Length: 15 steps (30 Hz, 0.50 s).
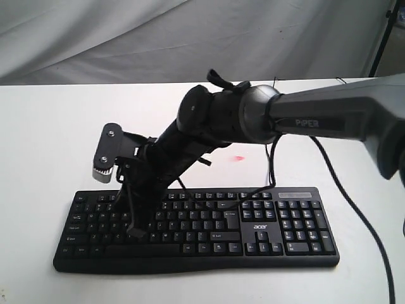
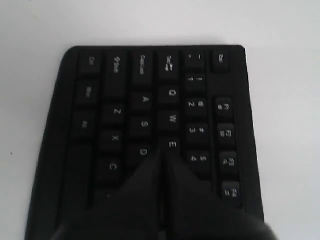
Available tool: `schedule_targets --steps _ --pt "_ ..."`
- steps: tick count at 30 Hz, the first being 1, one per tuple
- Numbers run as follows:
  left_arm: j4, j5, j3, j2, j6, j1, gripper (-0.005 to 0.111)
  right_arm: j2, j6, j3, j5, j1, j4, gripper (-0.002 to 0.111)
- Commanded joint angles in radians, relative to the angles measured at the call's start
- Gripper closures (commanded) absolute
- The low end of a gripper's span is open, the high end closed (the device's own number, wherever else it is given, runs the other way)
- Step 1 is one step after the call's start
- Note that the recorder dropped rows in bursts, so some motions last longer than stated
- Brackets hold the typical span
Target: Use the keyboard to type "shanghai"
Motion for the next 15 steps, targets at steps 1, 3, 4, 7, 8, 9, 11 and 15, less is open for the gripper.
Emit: schedule_targets --steps 1,3,4,7,8,9,11,15 --pt "-0.001 -0.005 0.005 0.003 -0.003 -0.004 0.106 -0.064 -0.047 0.090 -0.037 -0.033 -0.001 0.108" --pt "-0.001 -0.005 0.005 0.003 -0.003 -0.004 0.106 -0.089 -0.070 0.127 -0.060 -0.042 0.008 0.108" --pt "-0.001 -0.005 0.005 0.003 -0.003 -0.004 0.106 -0.098 -0.089 0.138 -0.064 -0.044 0.024 0.108" --pt "-0.001 -0.005 0.005 0.003 -0.003 -0.004 0.106 -0.101 -0.099 0.142 -0.053 -0.044 0.056 0.108" --pt "-0.001 -0.005 0.005 0.003 -0.003 -0.004 0.106 -0.101 -0.099 0.144 -0.047 -0.044 0.058 0.108" --pt "-0.001 -0.005 0.005 0.003 -0.003 -0.004 0.106 -0.101 -0.099 0.146 -0.047 -0.044 0.058 0.108" --pt "-0.001 -0.005 0.005 0.003 -0.003 -0.004 0.106 -0.101 -0.104 0.156 -0.045 -0.044 0.037 0.108" --pt "-0.001 -0.005 0.005 0.003 -0.003 -0.004 0.106 -0.097 -0.108 0.163 -0.045 -0.044 0.027 0.108"
